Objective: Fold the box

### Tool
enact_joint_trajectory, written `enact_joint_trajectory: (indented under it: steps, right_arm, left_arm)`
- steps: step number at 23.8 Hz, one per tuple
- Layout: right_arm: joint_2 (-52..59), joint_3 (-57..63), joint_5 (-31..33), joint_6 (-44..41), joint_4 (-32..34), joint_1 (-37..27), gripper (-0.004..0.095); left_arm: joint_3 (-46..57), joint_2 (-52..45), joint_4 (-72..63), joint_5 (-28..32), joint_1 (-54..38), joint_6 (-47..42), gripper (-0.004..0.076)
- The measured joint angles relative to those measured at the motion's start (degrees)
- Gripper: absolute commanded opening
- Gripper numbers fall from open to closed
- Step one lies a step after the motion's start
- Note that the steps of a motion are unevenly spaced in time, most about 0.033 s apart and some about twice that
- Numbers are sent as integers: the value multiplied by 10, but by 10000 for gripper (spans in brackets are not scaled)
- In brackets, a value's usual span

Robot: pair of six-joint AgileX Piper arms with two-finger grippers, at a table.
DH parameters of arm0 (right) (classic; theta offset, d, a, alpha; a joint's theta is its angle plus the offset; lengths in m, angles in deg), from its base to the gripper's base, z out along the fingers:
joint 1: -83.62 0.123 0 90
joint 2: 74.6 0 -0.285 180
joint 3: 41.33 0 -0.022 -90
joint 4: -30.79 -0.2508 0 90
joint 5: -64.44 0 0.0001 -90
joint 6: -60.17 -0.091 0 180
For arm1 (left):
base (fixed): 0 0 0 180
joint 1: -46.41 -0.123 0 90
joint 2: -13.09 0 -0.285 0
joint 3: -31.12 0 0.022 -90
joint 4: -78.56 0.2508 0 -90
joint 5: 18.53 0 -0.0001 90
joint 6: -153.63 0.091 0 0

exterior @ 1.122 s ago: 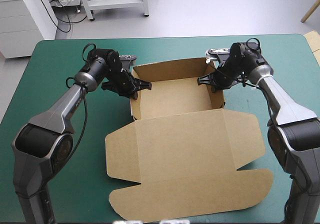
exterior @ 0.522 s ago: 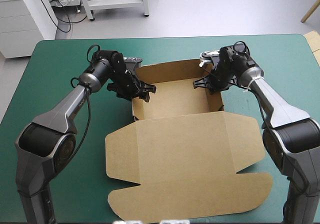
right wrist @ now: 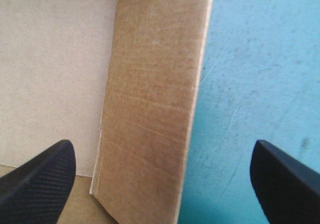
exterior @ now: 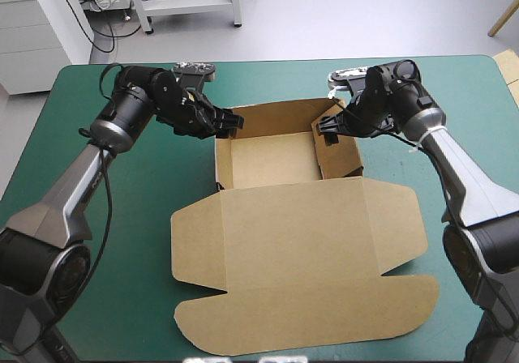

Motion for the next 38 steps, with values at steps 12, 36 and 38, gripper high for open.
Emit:
enact_joint_trajectory:
  steps: [12,36,38]
  right_arm:
    - [145,-1,3,32,32,0,852]
    - [-21,-1,-15,33,24,0,852]
    - [-33,-1,-21,33,24,0,851]
  left_arm:
    - [-1,-244,1,-71,0,139,-8]
    - [573,-460,38,68,0,125,-8]
    - [595,-474,32,75,0,121,-8]
